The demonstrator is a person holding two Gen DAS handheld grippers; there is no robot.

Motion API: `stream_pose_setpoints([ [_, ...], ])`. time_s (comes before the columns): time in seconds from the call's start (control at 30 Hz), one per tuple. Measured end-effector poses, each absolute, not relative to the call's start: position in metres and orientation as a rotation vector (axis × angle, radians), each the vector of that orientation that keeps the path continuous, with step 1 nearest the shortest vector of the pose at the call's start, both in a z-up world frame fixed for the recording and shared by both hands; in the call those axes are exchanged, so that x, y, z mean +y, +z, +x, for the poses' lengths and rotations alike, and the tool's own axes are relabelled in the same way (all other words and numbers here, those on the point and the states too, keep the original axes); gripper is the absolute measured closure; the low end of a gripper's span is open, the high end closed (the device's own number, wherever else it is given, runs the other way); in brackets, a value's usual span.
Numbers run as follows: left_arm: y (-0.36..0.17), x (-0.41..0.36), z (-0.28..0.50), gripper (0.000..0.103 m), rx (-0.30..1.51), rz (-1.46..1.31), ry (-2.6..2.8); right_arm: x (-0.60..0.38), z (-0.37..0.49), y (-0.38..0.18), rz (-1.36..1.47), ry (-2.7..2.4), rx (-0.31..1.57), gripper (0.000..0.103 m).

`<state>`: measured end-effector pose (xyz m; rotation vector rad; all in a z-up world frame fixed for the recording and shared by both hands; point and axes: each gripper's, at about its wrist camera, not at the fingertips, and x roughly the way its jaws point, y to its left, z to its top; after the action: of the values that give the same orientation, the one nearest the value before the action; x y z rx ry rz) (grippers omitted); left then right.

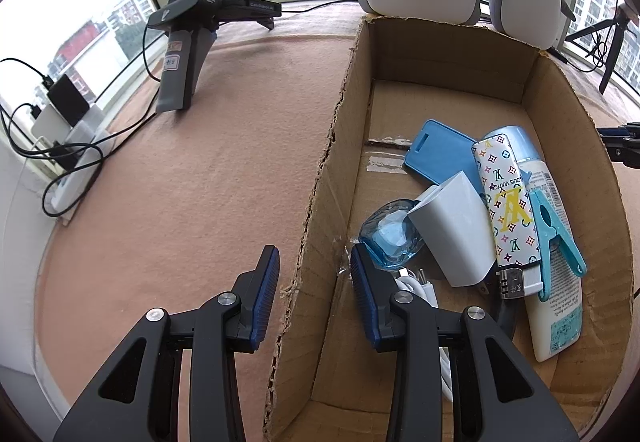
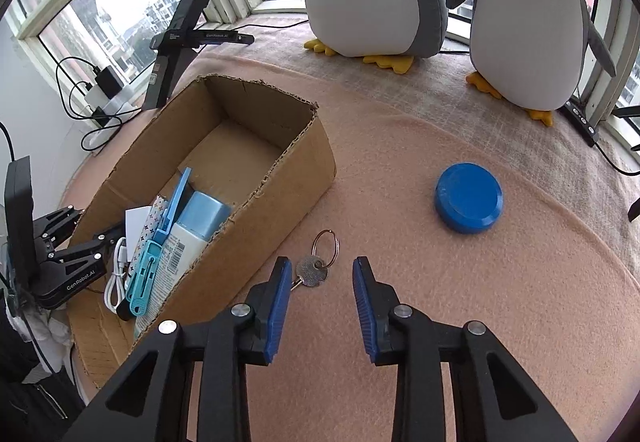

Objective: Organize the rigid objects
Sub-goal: 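Move the right tool to the key ring and grasp it, then carry the keys with the right tool into the box and release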

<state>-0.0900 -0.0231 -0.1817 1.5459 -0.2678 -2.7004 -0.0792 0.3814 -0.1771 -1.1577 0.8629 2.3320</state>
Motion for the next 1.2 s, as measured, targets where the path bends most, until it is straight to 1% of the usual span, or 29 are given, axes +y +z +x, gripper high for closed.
stream_pose_setpoints([
  [0.4, -0.182, -0.024, -0.091, 0.067, -0.260, 1.553, -2.698, 0.395, -0.096, -0.192, -1.214, 2.318, 0.874, 0.082],
  [0.5, -0.182, -0.024, -0.091, 0.067, -0.259, 1.554, -2.698, 0.395, -0.099, -0.194, -1.228, 2.318, 0.880, 0.086],
  [0.57, -0.182, -0.024, -0.090, 0.067, -0.255, 1.554, -2.699, 0.395, -0.101, -0.195, -1.239, 2.317, 0.880, 0.093],
  [0.7, -0.182, -0.025, -0.089, 0.067, -0.248, 1.555, -2.701, 0.393, -0.100, -0.196, -1.240, 2.303, 0.884, 0.099],
  [0.93, -0.182, -0.025, -0.089, 0.067, -0.237, 1.556, -2.704, 0.387, -0.090, -0.189, -1.202, 2.267, 0.866, 0.101],
  [1.2, -0.182, -0.028, -0.089, 0.067, -0.208, 1.560, -2.717, 0.371, -0.072, -0.151, -1.112, 2.246, 0.810, 0.101],
])
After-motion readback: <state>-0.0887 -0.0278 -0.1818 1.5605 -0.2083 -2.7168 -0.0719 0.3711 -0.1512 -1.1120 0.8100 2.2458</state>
